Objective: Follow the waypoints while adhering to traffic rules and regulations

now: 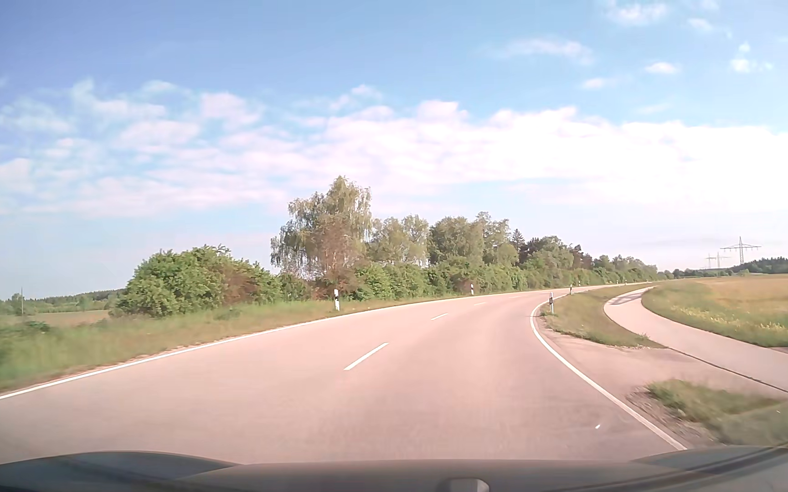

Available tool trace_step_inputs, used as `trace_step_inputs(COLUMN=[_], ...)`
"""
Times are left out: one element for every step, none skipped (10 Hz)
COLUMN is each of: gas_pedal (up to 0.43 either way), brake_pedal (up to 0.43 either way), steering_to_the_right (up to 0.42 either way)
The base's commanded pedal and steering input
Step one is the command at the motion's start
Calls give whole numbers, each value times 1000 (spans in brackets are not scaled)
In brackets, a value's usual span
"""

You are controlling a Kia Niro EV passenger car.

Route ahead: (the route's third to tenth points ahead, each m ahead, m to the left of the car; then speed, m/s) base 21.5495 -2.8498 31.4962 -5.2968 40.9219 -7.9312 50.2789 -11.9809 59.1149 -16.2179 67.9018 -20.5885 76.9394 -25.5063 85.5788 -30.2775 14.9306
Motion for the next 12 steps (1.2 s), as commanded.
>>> trace_step_inputs(gas_pedal=[150, 150, 150, 150, 150, 150, 150, 150, 150, 150, 150, 150], brake_pedal=[0, 0, 0, 0, 0, 0, 0, 0, 0, 0, 0, 0], steering_to_the_right=[43, 45, 45, 46, 46, 46, 47, 46, 47, 47, 47, 47])
